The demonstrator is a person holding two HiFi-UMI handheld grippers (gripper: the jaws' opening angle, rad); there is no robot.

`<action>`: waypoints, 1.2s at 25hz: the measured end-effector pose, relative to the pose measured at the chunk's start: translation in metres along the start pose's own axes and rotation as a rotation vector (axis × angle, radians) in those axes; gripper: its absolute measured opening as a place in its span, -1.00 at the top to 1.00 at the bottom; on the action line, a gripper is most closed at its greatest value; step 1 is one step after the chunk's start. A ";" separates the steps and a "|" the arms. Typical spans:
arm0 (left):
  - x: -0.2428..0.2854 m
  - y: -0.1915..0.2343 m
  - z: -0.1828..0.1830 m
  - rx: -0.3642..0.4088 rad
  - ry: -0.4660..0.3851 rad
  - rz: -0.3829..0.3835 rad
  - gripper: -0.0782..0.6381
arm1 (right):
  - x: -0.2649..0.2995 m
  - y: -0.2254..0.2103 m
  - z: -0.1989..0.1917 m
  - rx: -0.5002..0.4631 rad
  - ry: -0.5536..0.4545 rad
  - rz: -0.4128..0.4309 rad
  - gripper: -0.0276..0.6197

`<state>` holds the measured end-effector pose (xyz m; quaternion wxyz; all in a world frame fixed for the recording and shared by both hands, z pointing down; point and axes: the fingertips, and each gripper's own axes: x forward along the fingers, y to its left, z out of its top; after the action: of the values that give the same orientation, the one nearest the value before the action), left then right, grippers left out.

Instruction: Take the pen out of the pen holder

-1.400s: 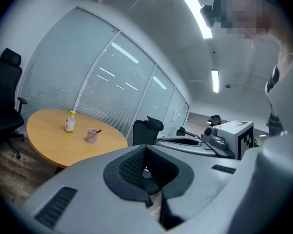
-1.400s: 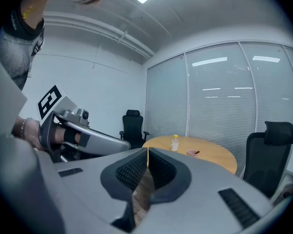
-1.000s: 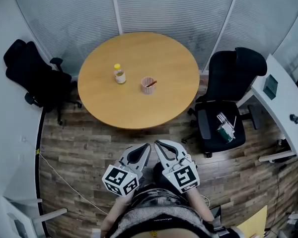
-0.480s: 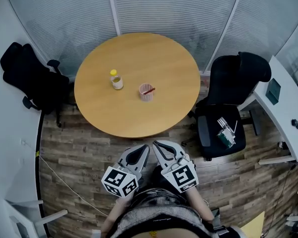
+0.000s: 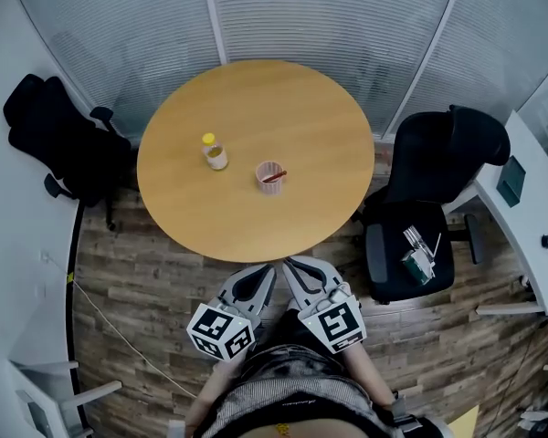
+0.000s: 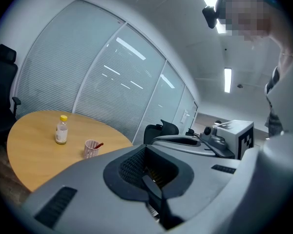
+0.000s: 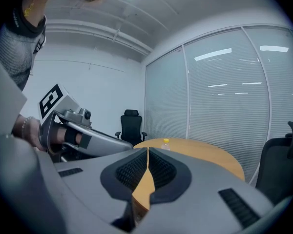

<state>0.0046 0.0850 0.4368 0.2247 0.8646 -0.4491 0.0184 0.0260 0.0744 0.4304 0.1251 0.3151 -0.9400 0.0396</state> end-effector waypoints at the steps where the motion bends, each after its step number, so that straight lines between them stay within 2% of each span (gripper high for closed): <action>1: 0.004 0.001 0.000 -0.001 0.000 0.003 0.77 | 0.001 -0.004 0.000 0.000 -0.001 0.004 0.84; 5: 0.015 0.003 0.003 -0.006 -0.001 0.020 0.77 | 0.001 -0.015 -0.001 -0.006 -0.009 0.026 0.84; 9: 0.021 0.004 0.003 -0.014 -0.012 0.053 0.77 | 0.001 -0.023 -0.010 -0.068 0.021 0.053 0.84; 15: 0.021 0.010 0.001 -0.023 -0.008 0.073 0.77 | 0.006 -0.028 -0.008 -0.025 0.010 0.043 0.84; 21: 0.029 0.020 0.006 -0.023 -0.011 0.065 0.77 | 0.017 -0.034 -0.005 -0.013 0.001 0.031 0.84; 30: 0.049 0.050 0.031 -0.006 -0.010 0.005 0.77 | 0.051 -0.053 0.005 -0.029 0.014 -0.017 0.84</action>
<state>-0.0108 0.0099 0.4390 0.2248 0.8630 -0.4523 0.0133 0.0176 0.0017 0.4385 0.1367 0.3209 -0.9368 0.0273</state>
